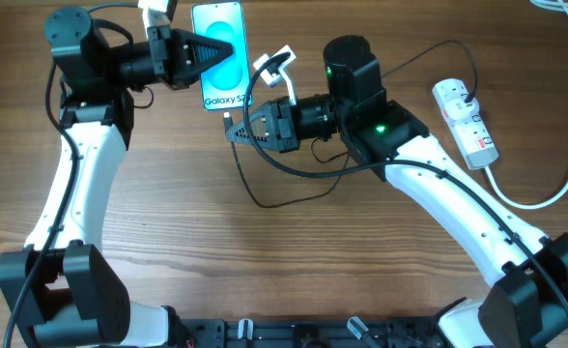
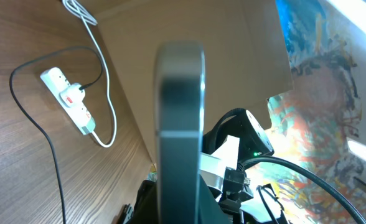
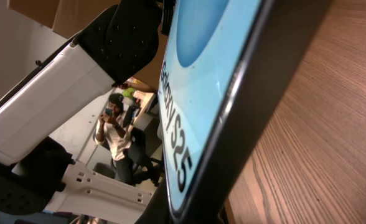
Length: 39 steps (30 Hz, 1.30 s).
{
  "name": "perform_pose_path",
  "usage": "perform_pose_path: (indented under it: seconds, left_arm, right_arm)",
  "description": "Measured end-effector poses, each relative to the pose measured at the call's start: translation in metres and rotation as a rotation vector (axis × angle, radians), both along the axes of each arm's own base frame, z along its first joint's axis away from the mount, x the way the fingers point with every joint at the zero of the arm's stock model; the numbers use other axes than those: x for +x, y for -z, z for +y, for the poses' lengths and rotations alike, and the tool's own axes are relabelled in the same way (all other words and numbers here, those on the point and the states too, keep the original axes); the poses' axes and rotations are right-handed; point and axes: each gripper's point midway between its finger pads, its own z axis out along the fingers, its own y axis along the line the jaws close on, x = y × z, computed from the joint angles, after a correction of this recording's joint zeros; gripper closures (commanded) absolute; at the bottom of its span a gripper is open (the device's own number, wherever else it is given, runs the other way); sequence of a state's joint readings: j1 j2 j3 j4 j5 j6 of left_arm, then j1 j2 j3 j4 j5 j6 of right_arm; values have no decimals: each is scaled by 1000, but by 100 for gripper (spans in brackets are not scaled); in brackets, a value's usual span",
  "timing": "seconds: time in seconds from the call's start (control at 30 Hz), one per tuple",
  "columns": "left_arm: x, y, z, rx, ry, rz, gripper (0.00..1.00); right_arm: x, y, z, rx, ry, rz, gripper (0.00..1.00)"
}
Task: Plug charger to phone and switch on socket
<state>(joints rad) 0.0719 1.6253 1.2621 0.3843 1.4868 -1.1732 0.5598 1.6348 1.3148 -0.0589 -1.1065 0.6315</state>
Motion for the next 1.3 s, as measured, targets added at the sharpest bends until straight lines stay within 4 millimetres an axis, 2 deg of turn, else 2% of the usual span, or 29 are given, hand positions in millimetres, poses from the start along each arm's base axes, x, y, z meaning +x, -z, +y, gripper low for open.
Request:
perform_pose_path:
  seconds: [0.37,0.63,1.3]
  left_arm:
    - [0,0,0,0,0,-2,96]
    - [0,0,0,0,-2,0,96]
    - [1,0,0,-1,-5,6,96]
  right_arm:
    - [-5,-3,0,13,-29,2,96]
    - [4,-5,-8,20,-11,11,96]
    - [0,-8,-8,31,-31,35,96]
